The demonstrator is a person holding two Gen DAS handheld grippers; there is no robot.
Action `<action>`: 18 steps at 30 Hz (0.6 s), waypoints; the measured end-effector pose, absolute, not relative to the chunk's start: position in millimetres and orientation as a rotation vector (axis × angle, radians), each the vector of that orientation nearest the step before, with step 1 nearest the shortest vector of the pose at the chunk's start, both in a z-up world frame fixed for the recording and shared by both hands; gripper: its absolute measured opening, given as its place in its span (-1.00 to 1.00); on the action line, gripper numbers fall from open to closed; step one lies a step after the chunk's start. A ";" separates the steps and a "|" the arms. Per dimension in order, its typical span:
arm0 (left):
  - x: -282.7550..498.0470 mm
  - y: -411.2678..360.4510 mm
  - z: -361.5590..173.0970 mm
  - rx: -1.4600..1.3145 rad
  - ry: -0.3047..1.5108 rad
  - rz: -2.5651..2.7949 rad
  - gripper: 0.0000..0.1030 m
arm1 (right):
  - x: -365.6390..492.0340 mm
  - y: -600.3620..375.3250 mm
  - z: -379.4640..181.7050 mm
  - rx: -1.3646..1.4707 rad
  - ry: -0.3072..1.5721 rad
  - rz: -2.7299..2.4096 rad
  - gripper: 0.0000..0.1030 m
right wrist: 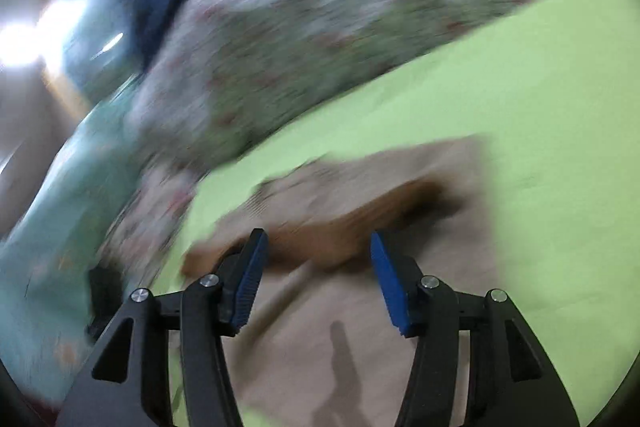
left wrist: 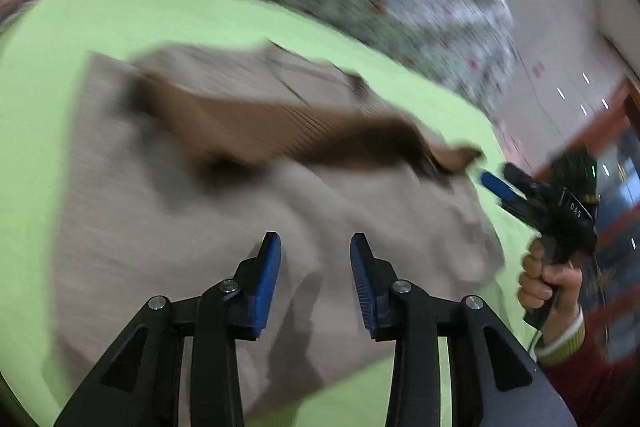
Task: Fold small clothes
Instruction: 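Fold the hem up toward the collar with both grippers and release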
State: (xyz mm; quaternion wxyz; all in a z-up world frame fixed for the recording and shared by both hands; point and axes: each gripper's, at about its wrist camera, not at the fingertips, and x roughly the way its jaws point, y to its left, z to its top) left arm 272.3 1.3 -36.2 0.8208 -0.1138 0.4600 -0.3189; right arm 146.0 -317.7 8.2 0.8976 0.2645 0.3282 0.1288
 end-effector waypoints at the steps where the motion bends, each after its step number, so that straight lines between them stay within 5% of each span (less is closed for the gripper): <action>1: 270.6 -10.9 -38.8 -0.223 0.995 -0.709 -0.29 | 152.8 -301.0 3.5 0.506 0.731 0.324 0.08; 5: 286.4 -38.3 -48.4 -0.122 1.028 -0.714 -0.30 | 196.5 -248.5 -22.3 0.314 0.952 0.481 0.06; 8: 321.4 -30.7 -53.9 -0.121 1.051 -0.701 -0.55 | 236.6 -254.9 -41.0 0.285 1.056 0.451 0.03; 13: 385.7 12.7 -55.1 -0.171 1.029 -0.532 -0.76 | 285.3 -328.4 -46.0 0.385 0.989 0.143 -0.31; 15: 408.7 39.6 -56.0 -0.216 1.013 -0.431 -0.98 | 287.8 -359.6 -44.3 0.428 0.933 0.002 -0.35; 18: 421.0 71.3 -58.0 -0.317 0.981 -0.392 -0.97 | 268.2 -404.0 -35.0 0.556 0.788 -0.135 -0.36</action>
